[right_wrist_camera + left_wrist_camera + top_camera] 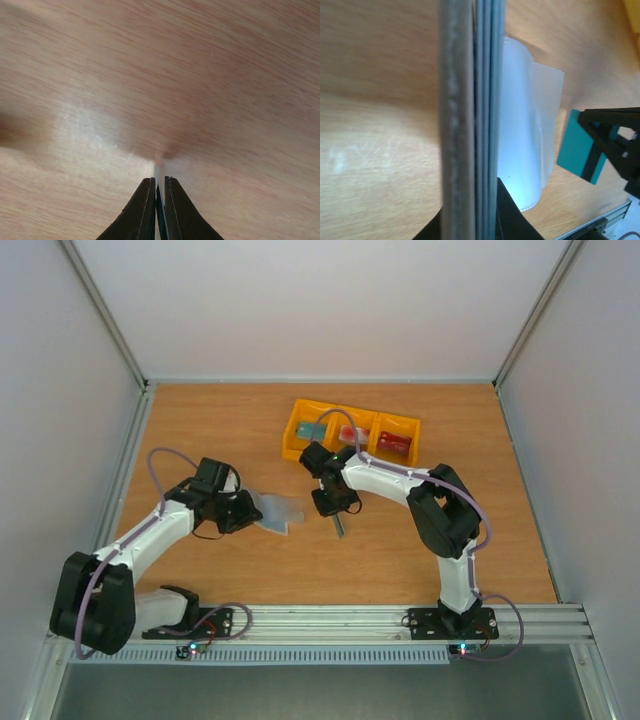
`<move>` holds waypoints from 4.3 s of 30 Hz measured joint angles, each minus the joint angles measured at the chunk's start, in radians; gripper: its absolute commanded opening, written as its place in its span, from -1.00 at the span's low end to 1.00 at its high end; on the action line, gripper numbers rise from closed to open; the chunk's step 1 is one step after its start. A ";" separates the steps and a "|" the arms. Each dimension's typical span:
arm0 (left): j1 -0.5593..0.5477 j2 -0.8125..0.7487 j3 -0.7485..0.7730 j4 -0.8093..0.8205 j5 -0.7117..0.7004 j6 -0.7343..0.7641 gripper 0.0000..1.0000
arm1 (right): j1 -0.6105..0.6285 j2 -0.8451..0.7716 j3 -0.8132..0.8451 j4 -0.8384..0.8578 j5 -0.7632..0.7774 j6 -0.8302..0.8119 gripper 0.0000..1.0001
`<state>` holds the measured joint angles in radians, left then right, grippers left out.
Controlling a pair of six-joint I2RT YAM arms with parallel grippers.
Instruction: Take the credit cards out of the card holder
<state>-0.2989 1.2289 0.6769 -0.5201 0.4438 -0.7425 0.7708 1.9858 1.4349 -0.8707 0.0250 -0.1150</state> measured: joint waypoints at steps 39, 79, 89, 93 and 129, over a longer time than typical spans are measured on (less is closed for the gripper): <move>0.141 -0.520 -0.212 -0.012 -0.100 0.076 -0.99 | -0.001 0.594 0.992 0.290 0.485 -0.938 -0.98; 0.142 -0.556 -0.244 0.017 -0.093 0.074 -0.99 | -0.084 0.757 1.083 0.406 0.605 -1.020 -0.57; 0.142 -0.556 -0.249 0.024 -0.092 0.074 -0.99 | -0.086 0.757 1.083 0.340 0.602 -0.974 -0.12; 0.142 -0.556 -0.249 0.024 -0.089 0.074 -0.99 | -0.085 0.756 1.083 0.298 0.563 -0.946 0.13; 0.142 -0.604 -0.216 0.372 0.397 0.175 -1.00 | -0.085 -0.390 0.259 0.274 -0.531 -0.607 0.58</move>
<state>-0.1570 0.6250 0.4614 -0.1486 0.8406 -0.5671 0.6857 1.5959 1.6936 -0.5972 -0.5064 -0.7216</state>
